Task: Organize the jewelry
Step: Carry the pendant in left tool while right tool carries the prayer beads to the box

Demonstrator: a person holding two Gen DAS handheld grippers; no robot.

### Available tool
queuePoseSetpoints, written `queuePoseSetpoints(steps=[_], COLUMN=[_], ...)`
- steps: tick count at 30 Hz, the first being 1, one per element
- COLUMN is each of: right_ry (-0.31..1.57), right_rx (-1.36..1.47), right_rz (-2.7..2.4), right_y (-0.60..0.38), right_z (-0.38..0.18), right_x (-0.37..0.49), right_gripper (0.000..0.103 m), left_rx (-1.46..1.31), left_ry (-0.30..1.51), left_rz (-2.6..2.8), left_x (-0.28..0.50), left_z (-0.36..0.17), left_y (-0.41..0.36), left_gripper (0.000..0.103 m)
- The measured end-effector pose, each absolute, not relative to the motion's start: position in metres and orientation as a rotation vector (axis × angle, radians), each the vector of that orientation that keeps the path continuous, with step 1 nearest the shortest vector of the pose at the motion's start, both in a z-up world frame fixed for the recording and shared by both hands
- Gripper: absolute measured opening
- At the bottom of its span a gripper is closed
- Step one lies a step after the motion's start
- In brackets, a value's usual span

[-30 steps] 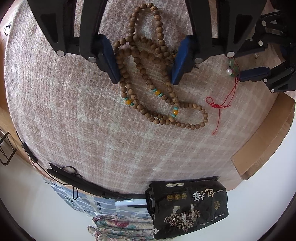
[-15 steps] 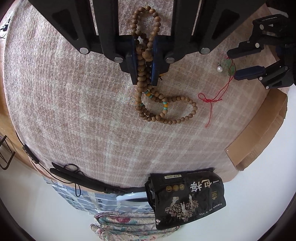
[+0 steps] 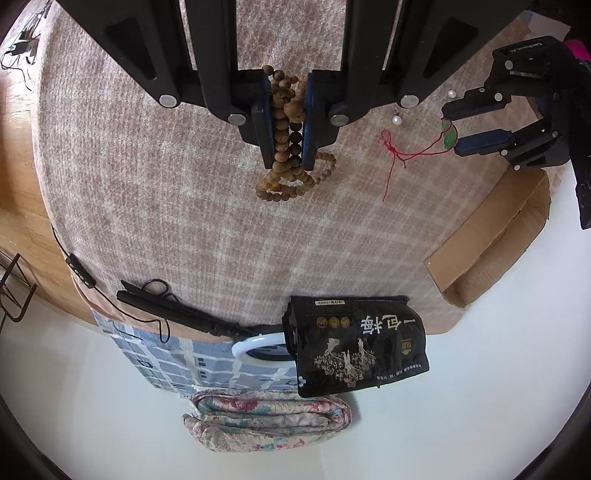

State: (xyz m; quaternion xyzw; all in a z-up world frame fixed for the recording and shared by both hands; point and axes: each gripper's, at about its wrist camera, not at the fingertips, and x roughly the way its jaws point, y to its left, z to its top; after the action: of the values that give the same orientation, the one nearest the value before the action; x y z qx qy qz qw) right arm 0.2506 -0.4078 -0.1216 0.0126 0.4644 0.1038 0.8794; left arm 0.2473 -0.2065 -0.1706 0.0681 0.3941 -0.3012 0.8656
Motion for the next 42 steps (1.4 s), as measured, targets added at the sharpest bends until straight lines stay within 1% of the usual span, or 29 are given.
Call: queuePoseSetpoints(steps=[22,31,42], right_ry=[0.845,0.804,0.776], right_rx=[-0.038,-0.061,-0.064], right_rz=[0.251,0.299,0.374], right_y=[-0.368,-0.327,-0.271], right_z=[-0.043,-0.019,-0.007], right_x=[0.229,0.233,0.246], right_gripper=[0.011,0.011,0.011], left_rx=[0.088,0.046,0.027], left_ry=[0.707,0.666,0.63], left_rz=[-0.569,-0.492,-0.363], left_x=[0.233,0.242,0.262], left_z=[-0.111,-0.088,-0.074], left_y=[-0.152,-0.099,-0.024], left_gripper=[0.031,0.031,0.031])
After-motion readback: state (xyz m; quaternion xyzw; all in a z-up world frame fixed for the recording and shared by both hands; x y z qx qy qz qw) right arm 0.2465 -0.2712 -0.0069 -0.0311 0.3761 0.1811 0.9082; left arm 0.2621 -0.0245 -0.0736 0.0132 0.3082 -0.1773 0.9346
